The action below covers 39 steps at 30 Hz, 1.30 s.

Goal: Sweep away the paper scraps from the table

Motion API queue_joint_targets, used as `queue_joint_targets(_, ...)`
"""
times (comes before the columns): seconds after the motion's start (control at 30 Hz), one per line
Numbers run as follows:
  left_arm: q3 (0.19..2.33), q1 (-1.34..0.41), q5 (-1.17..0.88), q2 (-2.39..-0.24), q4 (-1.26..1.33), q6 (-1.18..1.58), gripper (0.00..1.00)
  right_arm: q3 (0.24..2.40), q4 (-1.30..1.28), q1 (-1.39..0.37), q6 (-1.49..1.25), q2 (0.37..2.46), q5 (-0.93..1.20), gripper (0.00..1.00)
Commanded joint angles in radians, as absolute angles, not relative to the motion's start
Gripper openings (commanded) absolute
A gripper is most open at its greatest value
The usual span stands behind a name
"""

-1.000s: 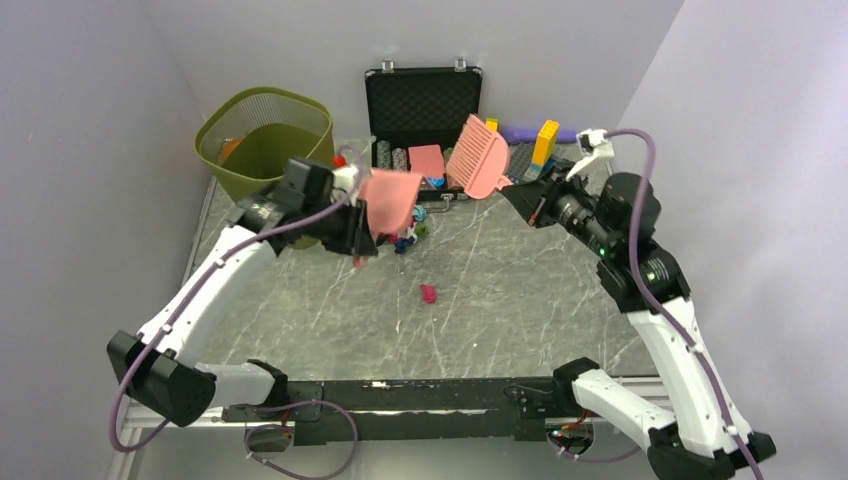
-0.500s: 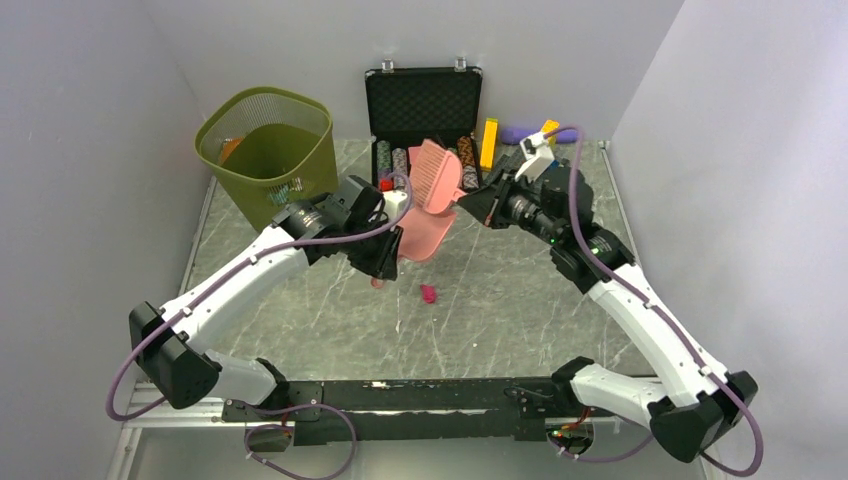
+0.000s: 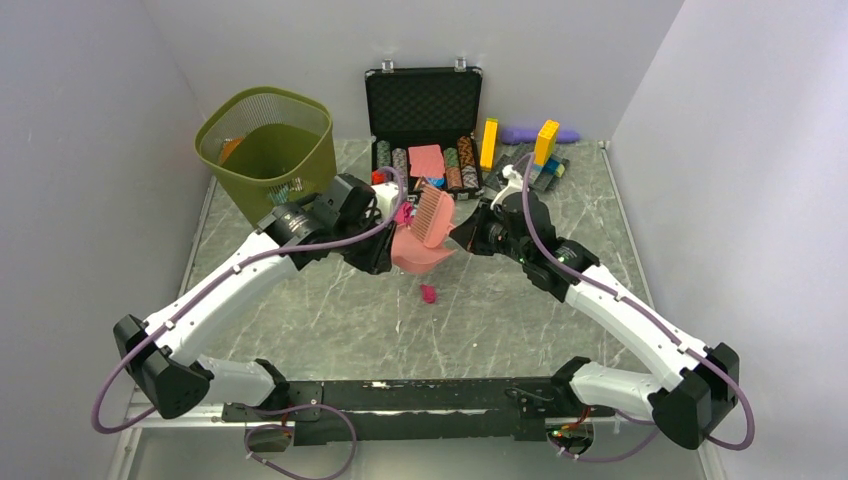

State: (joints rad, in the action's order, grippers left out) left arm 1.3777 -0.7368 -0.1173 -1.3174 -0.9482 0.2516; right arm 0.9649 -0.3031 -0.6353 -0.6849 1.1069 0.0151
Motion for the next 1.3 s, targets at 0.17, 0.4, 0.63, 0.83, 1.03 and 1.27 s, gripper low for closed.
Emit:
queue_joint_targets(0.17, 1.348, -0.742, -0.043, -1.28, -0.919, 0.252, 0.0, 1.089, -0.373, -0.637, -0.618, 1.06, -0.09, 0.0)
queue_joint_targets(0.4, 1.209, -0.742, 0.061, -1.217, -1.016, 0.263, 0.0, 1.342, -0.682, -0.634, -0.475, 1.246, -0.086, 0.0)
queue_joint_targets(0.63, 1.14, -0.74, 0.307, -1.049, -1.112, 0.4, 0.0, 1.437, -0.611, -0.635, -0.486, 1.491, 0.231, 0.0)
queue_joint_targets(0.83, 1.131, -0.733, 0.517, -0.92, -1.195, 0.481, 0.0, 1.57, -0.399, -0.652, -0.6, 1.743, 0.433, 0.0)
queue_joint_targets(1.03, 1.11, -0.725, 0.627, -0.897, -1.246, 0.513, 0.0, 1.665, -0.207, -0.655, -0.795, 1.961, 0.463, 0.0)
queue_joint_targets(1.27, 1.077, -0.717, 0.606, -0.919, -1.188, 0.49, 0.0, 1.735, -0.296, -0.638, -0.983, 2.107, 0.287, 0.0)
